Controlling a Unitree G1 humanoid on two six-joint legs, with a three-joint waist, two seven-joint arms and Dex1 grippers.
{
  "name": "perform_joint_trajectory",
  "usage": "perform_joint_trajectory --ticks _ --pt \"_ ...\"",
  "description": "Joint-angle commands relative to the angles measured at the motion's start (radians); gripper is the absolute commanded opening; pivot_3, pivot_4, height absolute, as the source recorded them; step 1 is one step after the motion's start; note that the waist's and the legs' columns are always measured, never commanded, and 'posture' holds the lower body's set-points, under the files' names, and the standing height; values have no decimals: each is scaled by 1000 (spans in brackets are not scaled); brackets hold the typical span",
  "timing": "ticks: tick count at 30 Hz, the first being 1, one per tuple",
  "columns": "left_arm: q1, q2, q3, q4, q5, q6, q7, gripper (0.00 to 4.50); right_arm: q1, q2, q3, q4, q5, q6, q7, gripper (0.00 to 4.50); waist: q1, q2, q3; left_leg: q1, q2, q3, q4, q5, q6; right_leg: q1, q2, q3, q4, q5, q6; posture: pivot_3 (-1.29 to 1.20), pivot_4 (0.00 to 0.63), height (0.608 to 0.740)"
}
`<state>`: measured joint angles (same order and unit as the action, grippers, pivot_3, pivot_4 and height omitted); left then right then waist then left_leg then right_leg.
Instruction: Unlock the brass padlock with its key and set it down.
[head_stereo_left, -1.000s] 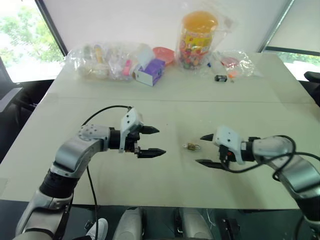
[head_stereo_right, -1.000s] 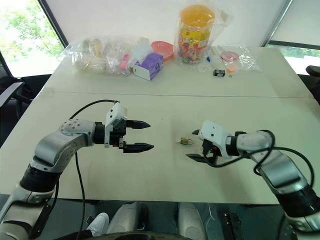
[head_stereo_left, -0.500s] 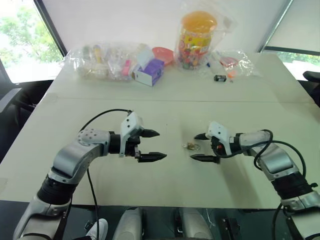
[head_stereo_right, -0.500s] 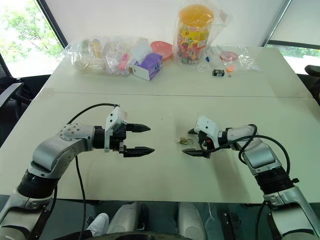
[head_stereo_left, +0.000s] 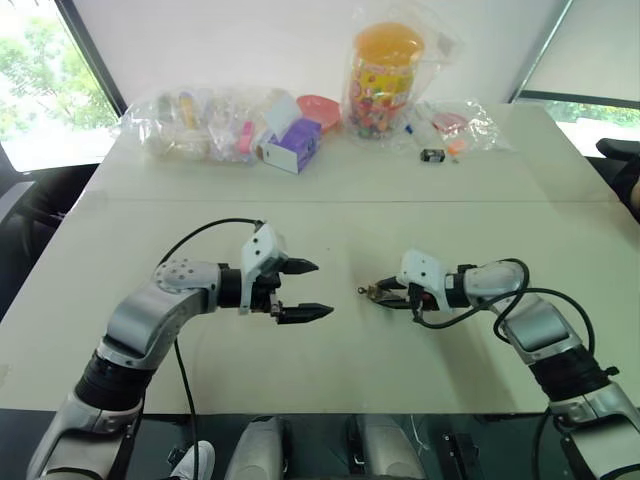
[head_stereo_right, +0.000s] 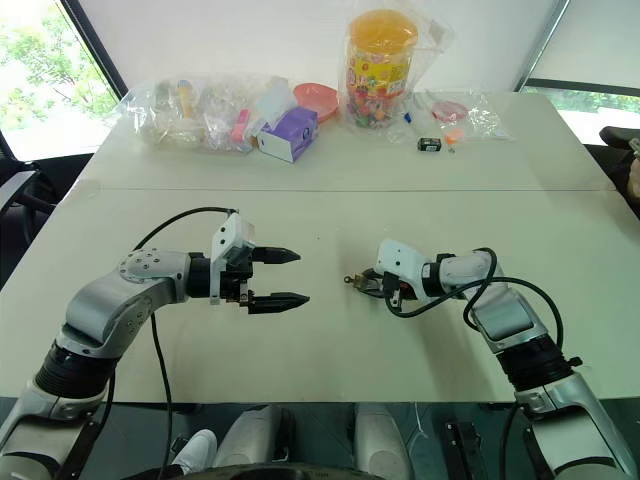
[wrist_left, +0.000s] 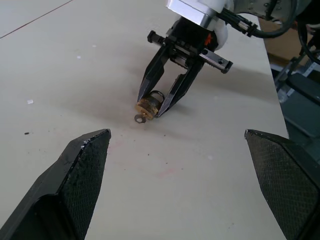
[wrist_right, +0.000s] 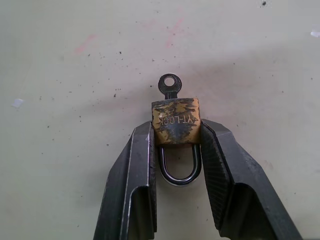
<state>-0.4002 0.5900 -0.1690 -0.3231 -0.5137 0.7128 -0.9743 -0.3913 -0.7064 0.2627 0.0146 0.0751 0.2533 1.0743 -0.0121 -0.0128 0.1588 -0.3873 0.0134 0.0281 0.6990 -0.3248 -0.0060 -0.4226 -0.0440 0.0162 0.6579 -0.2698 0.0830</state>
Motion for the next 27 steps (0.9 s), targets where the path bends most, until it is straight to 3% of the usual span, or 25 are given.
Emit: perform_joint_trajectory --ticks 1,3,7,14,27 --pt "-29 -29 28 38 -39 7 -2 4500 15 -7 -27 -54 -142 -196 -165 672 0 0 0 0 0 0 0 0 0 0 0 0 0 0 0 0 150 735" --pt "-49 -59 44 86 -69 34 2 4500 6 -7 -65 -97 -204 -328 -263 672 1 0 0 0 -1 0 0 0 0 0 0 0 1 0 0 0 150 735" --pt "-98 -74 30 179 -58 22 -30 4500 23 -51 -82 -227 -258 -444 -288 672 1 0 1 -2 -1 1 1 0 -1 -3 0 0 2 0 0 0 150 735" --pt "-148 -110 26 269 -49 -4 -55 4500 77 -83 -85 -402 -265 -426 -250 672 2 0 1 -2 -1 1 1 0 -1 -3 0 0 2 0 0 0 150 735" --pt "-177 -160 5 321 -9 -66 -71 4500 91 -78 -77 -438 -267 -389 -219 672 2 0 1 -2 -1 1 1 0 -1 -3 1 0 2 0 0 0 150 735"
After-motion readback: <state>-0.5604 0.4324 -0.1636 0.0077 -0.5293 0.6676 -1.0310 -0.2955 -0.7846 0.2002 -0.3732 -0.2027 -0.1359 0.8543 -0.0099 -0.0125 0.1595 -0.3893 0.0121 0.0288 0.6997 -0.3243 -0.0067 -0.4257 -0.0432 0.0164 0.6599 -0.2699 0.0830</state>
